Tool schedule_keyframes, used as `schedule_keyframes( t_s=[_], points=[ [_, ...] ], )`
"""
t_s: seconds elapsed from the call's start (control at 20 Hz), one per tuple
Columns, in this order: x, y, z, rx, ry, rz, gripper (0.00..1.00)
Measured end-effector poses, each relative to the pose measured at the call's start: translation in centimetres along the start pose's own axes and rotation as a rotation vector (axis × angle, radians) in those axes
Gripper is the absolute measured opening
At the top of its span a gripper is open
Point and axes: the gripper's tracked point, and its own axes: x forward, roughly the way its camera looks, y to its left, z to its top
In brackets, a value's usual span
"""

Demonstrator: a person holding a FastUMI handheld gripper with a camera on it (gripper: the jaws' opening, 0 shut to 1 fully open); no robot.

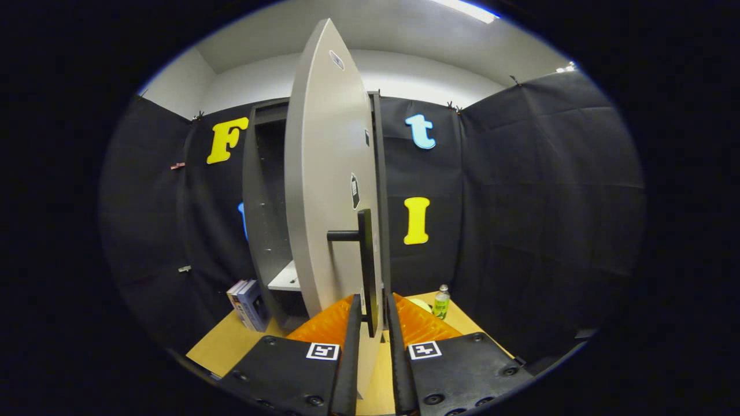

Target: Open the shoe cabinet door, grab the shoes and put them into the shoe cabinet, then close the shoe cabinet door.

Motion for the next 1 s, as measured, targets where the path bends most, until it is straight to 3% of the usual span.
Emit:
schedule_keyframes(
  t_s=[0.15,0.35,0.65,1.0],
  points=[
    [-2.3,-2.3,1.6,-0.018,-0.062,-0.067,0.29],
    [-2.4,-1.7,0.3,-0.038,-0.055,-0.072,0.28],
    [-1.5,2.2,-3.7,0.009,0.023,0.024,0.29],
    [0.4,9.2,-13.4,0.028,0.175,0.16,0.29]
  ],
)
